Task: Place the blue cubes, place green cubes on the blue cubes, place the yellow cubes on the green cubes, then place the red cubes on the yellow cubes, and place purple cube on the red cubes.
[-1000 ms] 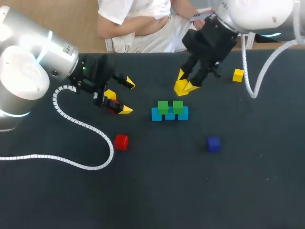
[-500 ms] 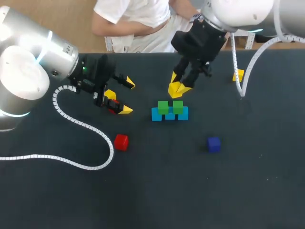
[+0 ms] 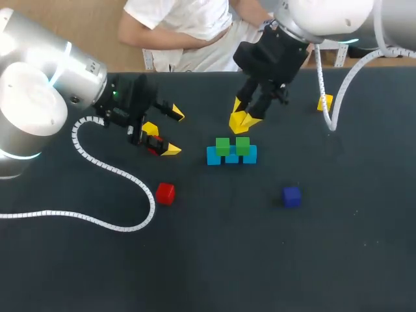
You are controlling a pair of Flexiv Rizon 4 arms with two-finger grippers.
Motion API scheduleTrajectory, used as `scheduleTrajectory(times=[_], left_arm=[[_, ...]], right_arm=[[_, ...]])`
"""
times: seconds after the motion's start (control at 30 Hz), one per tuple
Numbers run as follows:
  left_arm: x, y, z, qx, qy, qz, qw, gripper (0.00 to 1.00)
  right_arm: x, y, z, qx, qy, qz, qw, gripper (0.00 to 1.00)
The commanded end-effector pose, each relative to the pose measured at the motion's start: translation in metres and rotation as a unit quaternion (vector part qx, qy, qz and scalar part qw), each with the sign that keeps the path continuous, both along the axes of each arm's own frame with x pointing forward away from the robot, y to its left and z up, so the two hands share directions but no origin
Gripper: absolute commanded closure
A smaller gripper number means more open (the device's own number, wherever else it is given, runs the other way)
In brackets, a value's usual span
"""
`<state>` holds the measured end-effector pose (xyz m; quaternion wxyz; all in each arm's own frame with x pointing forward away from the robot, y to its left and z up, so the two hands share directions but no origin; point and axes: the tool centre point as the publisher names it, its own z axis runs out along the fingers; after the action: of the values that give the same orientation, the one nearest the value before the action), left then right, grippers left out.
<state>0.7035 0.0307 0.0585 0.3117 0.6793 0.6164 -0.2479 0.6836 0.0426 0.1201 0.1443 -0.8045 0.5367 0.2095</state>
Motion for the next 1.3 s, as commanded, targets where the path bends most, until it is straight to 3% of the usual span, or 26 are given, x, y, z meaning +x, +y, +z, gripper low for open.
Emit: scheduleTrajectory(times=[0.03,0.2,0.33,0.77,1.0,1.3], left_arm=[[0.002,0.0,0.0,0.002,0.002,-0.001,1.0,0.0],[0.002,0.0,0.0,0.002,0.002,-0.001,1.0,0.0],[0.002,0.0,0.0,0.002,0.002,-0.001,1.0,0.0],[0.002,0.0,0.0,0.002,0.002,-0.001,1.0,0.0],[0.002,0.0,0.0,0.002,0.002,-0.001,1.0,0.0],[0.002,0.0,0.0,0.002,0.002,-0.001,1.0,0.0]], right_arm=[[-0.001,0.0,0.0,0.001,-0.001,-0.001,1.0,1.0],[-0.001,0.0,0.0,0.001,-0.001,-0.001,1.0,1.0],[-0.014,-0.008,-0.007,-0.01,0.024,-0.049,0.998,1.0],[-0.041,-0.014,-0.01,-0.062,0.026,-0.193,0.979,1.0],[-0.04,-0.007,-0.04,-0.058,0.052,-0.196,0.978,1.0],[-0.024,0.006,-0.05,-0.06,0.042,-0.182,0.98,1.0]])
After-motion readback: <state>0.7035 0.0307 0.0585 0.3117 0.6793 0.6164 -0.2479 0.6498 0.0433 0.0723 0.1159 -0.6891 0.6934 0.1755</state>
